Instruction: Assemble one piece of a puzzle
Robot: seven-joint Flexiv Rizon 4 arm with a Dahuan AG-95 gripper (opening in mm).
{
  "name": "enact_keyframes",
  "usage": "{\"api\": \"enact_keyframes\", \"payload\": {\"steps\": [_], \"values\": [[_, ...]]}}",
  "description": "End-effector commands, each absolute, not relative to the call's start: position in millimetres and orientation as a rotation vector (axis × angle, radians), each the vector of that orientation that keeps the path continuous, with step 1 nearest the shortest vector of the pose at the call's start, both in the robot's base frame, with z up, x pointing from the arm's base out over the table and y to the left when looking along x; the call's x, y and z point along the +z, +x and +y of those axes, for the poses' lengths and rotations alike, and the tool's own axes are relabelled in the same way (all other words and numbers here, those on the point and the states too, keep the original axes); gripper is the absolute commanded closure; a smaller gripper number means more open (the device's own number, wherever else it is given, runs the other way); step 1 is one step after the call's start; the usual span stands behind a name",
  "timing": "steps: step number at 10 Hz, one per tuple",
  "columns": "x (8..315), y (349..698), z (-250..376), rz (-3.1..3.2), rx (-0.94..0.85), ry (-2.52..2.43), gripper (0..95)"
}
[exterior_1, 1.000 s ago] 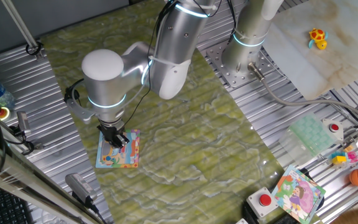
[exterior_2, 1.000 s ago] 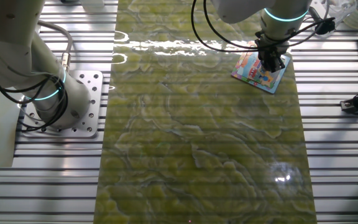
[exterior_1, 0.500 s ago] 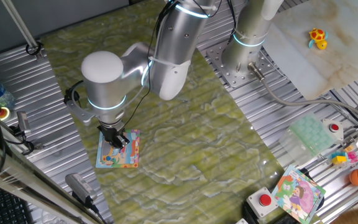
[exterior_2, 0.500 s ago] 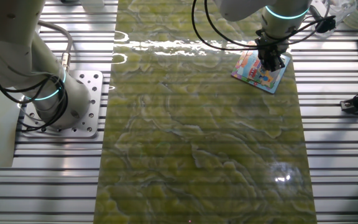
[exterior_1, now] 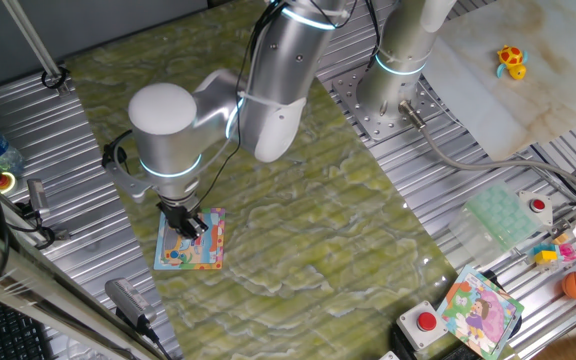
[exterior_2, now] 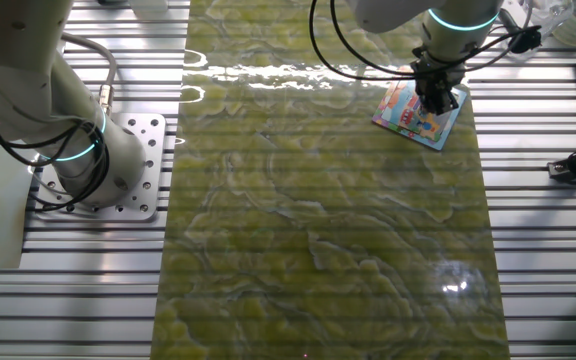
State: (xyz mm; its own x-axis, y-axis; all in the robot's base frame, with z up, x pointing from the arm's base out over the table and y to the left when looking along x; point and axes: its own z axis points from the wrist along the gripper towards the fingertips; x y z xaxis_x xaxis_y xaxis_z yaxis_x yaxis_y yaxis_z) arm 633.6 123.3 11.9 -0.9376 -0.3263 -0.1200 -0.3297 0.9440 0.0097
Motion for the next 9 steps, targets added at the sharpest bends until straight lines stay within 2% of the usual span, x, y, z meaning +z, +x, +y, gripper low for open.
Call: {"api": "enact_keyframes", "payload": {"steps": [1,9], "values": [[11.7,633.2,123.5,2.998,0.049,-0.503,95.0],[12.6,633.0,124.1,3.03,0.056,-0.493,95.0]]}}
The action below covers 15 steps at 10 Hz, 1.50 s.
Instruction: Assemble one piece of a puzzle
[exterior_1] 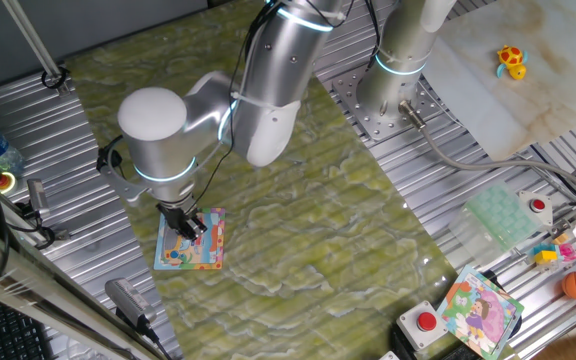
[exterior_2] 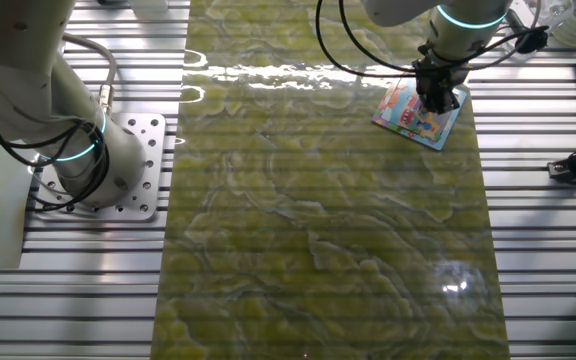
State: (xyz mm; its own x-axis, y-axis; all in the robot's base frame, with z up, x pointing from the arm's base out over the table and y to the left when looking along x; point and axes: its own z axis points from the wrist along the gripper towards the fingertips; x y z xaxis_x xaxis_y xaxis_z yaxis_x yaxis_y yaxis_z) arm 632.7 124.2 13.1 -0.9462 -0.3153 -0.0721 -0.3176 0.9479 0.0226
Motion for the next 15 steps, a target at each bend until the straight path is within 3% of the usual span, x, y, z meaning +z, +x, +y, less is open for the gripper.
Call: {"api": "enact_keyframes", "payload": {"steps": [1,6,15], "values": [[12.9,633.0,124.2,3.029,0.059,-0.492,95.0],[21.9,630.9,127.2,3.085,0.05,-0.483,95.0],[9.9,623.0,129.8,3.122,0.035,-0.445,95.0]]}}
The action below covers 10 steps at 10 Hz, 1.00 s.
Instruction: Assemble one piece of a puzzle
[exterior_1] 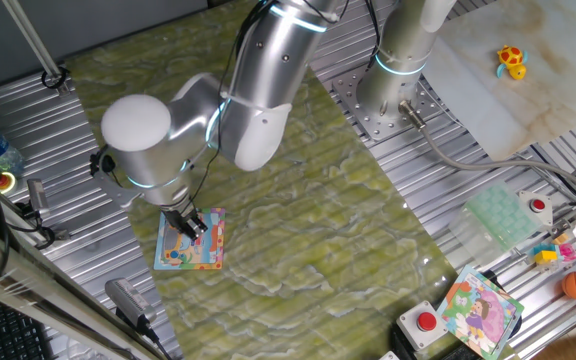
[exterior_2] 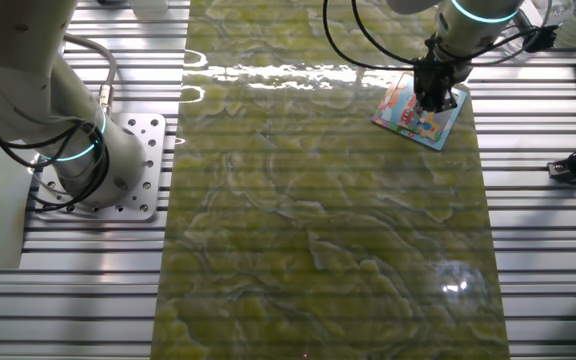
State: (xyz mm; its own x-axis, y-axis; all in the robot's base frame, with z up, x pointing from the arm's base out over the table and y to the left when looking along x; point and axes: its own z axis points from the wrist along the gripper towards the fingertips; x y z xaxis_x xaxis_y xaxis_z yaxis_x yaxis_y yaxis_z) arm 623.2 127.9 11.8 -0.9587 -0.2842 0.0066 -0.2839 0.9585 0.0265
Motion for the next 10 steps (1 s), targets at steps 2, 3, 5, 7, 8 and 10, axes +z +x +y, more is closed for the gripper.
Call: {"api": "enact_keyframes", "payload": {"steps": [2,3,5,7,8,10], "values": [[8.1,621.4,129.9,-3.099,-0.023,0.446,95.0],[11.3,621.0,130.1,-3.099,-0.018,0.445,95.0],[20.9,619.7,130.1,-3.094,-0.03,0.442,95.0],[22.2,619.4,130.2,-3.094,-0.032,0.442,95.0],[22.3,619.3,129.3,-3.091,-0.025,0.445,95.0],[18.7,617.0,122.7,-3.086,-0.008,0.457,95.0]]}}
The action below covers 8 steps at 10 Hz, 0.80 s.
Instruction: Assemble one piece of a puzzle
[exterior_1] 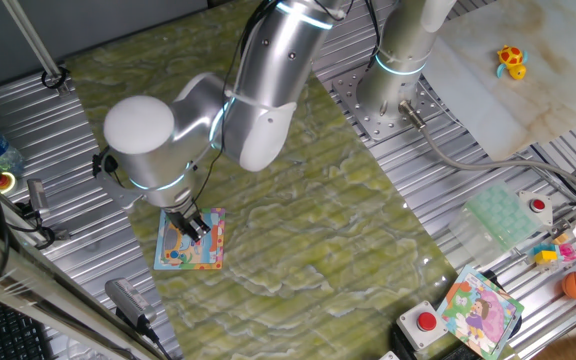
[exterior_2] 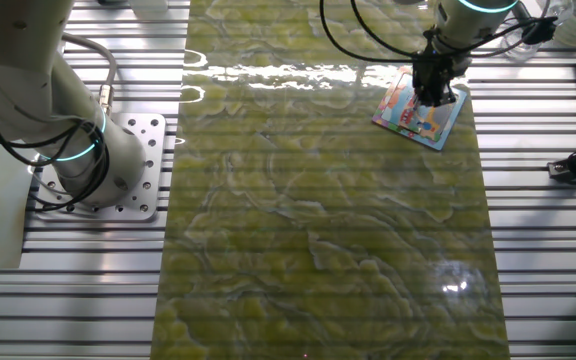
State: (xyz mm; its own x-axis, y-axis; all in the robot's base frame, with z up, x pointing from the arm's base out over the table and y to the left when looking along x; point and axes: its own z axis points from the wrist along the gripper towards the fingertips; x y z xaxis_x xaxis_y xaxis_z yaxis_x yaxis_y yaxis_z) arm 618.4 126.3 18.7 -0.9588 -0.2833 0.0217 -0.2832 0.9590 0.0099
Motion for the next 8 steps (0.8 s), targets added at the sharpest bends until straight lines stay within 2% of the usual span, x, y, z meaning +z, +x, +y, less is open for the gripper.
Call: {"api": "enact_keyframes", "payload": {"steps": [1,8], "values": [[16.1,614.7,117.3,-3.084,-0.01,0.476,95.0],[6.2,613.8,111.8,-3.081,-0.001,0.487,95.0]]}}
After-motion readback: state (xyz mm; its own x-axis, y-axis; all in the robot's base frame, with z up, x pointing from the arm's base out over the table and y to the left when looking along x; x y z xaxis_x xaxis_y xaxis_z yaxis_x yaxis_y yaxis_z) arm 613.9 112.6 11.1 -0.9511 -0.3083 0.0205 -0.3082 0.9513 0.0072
